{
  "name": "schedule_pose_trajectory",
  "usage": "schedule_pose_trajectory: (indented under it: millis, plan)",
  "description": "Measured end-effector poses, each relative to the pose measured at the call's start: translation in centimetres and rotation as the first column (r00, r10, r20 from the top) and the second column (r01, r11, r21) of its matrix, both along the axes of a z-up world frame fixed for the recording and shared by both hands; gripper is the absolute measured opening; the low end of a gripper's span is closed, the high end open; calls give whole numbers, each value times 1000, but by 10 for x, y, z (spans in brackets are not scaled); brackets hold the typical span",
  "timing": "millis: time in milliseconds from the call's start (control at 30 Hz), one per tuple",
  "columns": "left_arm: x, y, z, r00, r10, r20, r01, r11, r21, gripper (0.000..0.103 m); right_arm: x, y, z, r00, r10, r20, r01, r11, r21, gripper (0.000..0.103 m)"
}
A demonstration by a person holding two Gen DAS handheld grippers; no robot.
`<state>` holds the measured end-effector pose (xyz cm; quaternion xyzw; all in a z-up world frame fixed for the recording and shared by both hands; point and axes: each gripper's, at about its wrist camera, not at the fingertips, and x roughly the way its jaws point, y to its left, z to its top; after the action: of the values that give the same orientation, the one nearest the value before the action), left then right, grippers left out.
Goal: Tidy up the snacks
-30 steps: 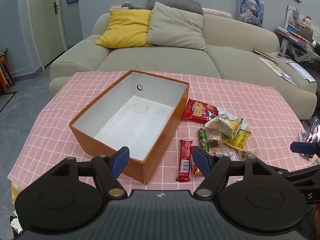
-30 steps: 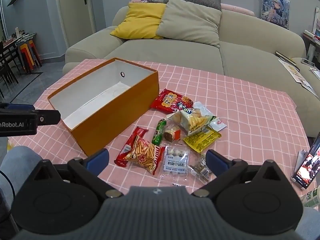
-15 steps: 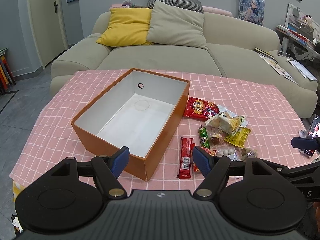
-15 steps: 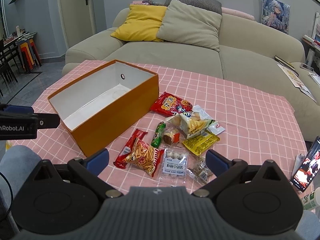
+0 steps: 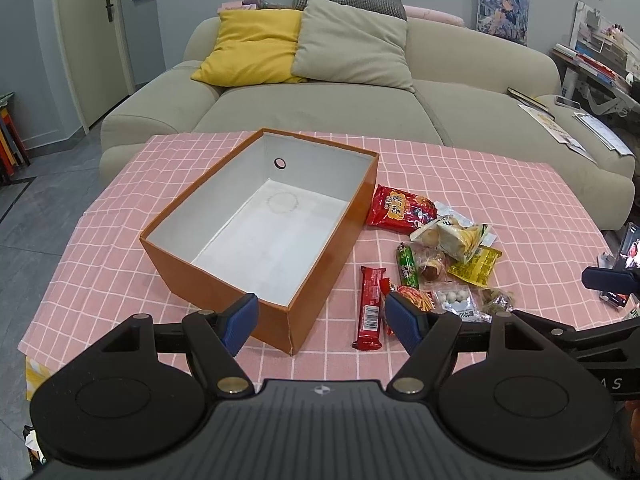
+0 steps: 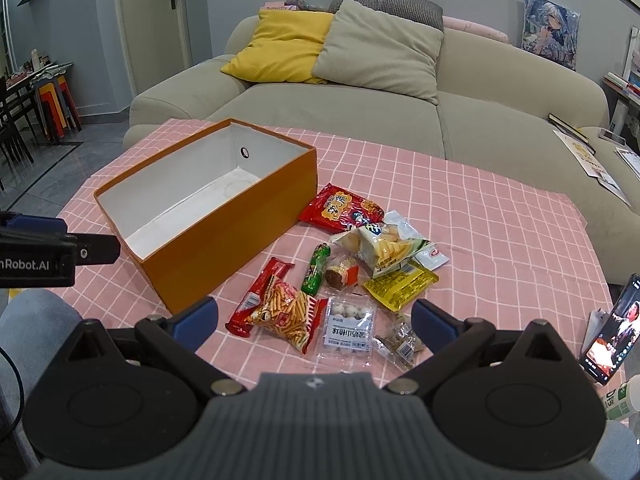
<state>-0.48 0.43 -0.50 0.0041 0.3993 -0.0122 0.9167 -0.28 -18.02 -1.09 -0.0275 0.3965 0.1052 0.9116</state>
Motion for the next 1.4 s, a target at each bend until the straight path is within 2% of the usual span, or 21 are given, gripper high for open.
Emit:
schedule_pose_trajectory:
  millis: [1400]
  plan:
    - [0,3,1,1000,19,-14,-19,1000,-6,85,-1,8,0,1000,15,5,-15,1000,-21,99]
